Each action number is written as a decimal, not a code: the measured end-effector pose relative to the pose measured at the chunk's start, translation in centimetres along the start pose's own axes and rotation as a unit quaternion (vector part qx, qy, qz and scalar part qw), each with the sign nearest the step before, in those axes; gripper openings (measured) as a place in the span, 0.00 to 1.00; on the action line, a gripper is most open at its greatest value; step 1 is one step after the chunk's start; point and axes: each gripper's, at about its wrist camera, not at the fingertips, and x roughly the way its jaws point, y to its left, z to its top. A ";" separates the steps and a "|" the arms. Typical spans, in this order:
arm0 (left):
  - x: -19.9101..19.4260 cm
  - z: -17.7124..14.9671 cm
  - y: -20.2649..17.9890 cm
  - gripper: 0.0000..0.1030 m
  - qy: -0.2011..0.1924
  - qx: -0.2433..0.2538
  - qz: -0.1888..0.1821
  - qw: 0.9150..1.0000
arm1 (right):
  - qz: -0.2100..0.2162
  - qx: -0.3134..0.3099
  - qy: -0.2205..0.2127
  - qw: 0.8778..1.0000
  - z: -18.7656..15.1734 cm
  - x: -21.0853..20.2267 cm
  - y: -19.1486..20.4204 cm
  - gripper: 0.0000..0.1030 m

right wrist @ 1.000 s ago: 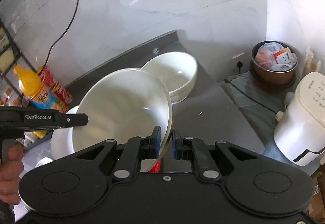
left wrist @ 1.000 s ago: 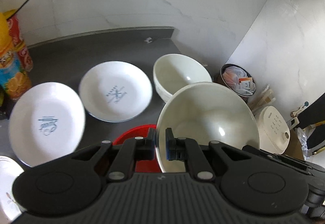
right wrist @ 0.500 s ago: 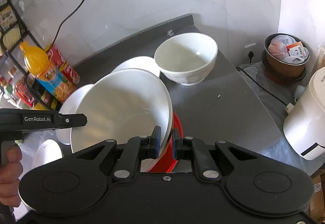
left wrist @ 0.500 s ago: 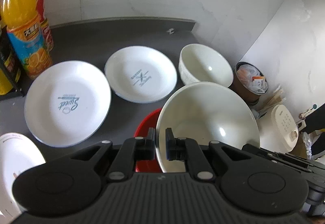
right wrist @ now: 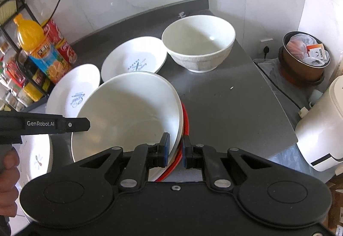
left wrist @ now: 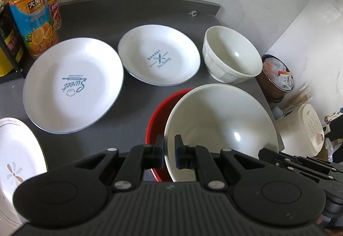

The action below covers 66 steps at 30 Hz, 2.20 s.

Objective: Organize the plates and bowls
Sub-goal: 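Lift the large cream bowl with both grippers and lower it into the red bowl, then open both grippers to release the cream bowl inside the red bowl, then grip the smaller cream bowl rim with both grippers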

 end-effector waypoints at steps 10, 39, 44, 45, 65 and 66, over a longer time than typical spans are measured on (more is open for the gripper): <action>1.3 0.3 0.5 0.08 0.008 -0.010 0.016 1.000 | -0.003 -0.035 0.019 0.999 0.3 1.5 0.9 0.16; 0.4 4.9 -2.4 0.52 -0.034 0.031 0.047 0.998 | -0.002 0.044 -0.046 0.998 4.5 0.3 -4.0 0.48; 1.3 6.2 -3.4 0.54 -0.037 0.029 0.043 0.998 | -0.002 0.049 -0.056 0.997 5.7 0.6 -5.3 0.48; 1.5 6.5 -3.7 0.54 -0.038 0.028 0.042 0.998 | -0.001 0.050 -0.058 0.997 6.0 0.8 -5.7 0.48; 8.1 11.0 -7.4 0.54 -0.044 0.020 0.034 0.998 | 0.023 0.064 -0.059 0.996 9.6 6.1 -10.4 0.43; 8.4 11.2 -7.5 0.54 -0.045 0.019 0.034 0.998 | 0.024 0.064 -0.059 0.996 9.7 6.4 -10.4 0.43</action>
